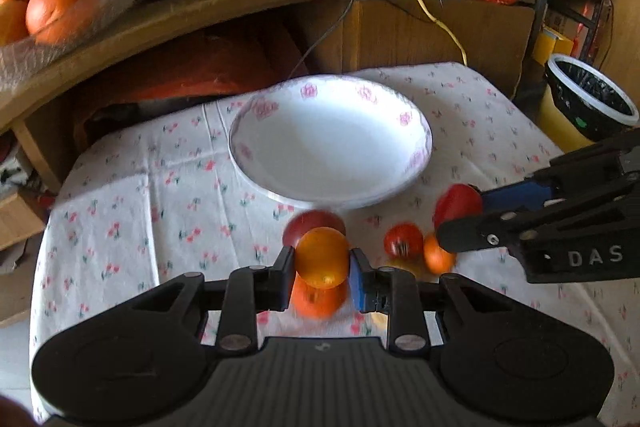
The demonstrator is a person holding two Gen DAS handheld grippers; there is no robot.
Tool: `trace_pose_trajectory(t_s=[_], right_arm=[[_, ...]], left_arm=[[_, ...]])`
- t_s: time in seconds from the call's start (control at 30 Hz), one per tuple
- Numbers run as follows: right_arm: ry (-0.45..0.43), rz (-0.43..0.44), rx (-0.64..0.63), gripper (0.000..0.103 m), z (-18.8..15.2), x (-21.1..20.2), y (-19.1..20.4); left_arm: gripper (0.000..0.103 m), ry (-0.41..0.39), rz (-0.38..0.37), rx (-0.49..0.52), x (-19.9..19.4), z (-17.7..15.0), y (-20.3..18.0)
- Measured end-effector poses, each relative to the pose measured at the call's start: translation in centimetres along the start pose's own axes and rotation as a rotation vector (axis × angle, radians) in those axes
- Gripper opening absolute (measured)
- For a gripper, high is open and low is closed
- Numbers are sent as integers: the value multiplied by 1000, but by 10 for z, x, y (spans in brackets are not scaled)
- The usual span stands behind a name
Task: Organize fruits
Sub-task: 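Lower the tangerine into the white bowl with the left tool while the right tool drops the cherry tomato in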
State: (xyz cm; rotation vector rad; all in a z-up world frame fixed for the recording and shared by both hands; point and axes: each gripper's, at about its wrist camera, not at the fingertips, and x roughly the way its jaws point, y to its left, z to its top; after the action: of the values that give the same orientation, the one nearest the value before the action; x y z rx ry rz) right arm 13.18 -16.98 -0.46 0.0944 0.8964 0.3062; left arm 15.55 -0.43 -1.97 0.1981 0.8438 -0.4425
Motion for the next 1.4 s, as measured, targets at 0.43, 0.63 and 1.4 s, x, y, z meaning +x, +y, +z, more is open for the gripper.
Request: trace_pose_trajectory(t_s=[0.43, 0.63, 1.4], right_arm=[[-16, -34, -23, 27, 27, 27, -20], [-13, -37, -44, 27, 29, 38, -20], [-28, -55, -55, 33, 33, 43, -23]], left_arm=[[36, -22, 14, -4, 33, 35, -3], [36, -13, 26, -2, 41, 35, -3], [43, -26, 53, -2, 41, 38, 1]])
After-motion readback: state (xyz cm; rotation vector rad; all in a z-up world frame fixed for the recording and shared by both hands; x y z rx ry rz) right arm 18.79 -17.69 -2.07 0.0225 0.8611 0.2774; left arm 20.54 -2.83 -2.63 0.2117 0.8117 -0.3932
